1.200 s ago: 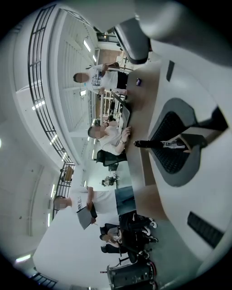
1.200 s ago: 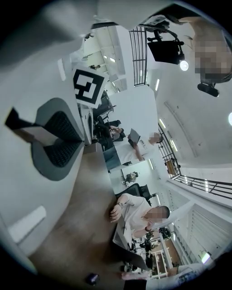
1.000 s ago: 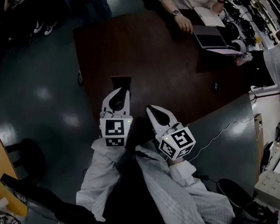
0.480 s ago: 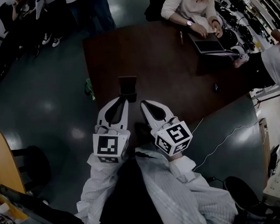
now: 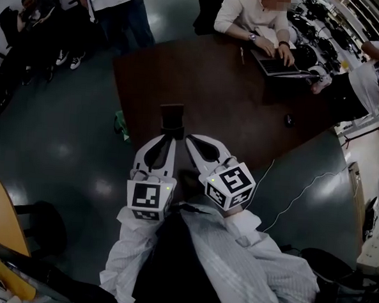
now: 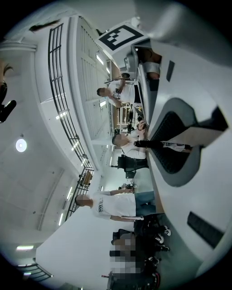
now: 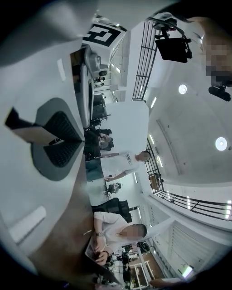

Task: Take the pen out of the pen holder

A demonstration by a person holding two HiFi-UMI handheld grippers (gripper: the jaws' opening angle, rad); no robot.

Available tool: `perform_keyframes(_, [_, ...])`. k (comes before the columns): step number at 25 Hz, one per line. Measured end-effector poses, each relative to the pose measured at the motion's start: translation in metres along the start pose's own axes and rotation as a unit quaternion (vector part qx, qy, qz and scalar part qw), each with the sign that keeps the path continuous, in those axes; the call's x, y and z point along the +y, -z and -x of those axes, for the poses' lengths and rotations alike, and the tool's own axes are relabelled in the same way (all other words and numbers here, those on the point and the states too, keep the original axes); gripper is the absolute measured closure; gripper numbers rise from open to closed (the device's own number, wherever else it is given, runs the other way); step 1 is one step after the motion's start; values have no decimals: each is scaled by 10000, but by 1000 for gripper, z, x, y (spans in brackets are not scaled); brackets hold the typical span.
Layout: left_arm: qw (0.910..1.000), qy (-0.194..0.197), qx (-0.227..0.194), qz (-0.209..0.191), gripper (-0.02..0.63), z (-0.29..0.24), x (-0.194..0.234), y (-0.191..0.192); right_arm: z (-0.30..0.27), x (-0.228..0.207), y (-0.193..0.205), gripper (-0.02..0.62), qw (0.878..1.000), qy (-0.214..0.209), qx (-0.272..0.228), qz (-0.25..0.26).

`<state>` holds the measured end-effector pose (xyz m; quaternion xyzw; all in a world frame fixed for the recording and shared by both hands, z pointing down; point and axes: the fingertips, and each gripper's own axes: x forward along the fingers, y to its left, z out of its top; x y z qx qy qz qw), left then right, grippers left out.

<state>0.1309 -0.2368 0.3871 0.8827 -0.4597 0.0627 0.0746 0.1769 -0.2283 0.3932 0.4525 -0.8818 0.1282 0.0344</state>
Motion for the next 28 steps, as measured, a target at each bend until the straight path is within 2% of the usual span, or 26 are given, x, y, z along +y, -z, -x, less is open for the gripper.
perform_keyframes(16, [10000, -65, -40, 3, 560, -6, 8, 1, -6, -6, 1, 594, 10000, -53, 59, 1])
perform_keyframes(28, [9999, 152, 82, 0, 560, 6, 5, 4, 1, 6, 4, 595, 9999, 101, 67, -118])
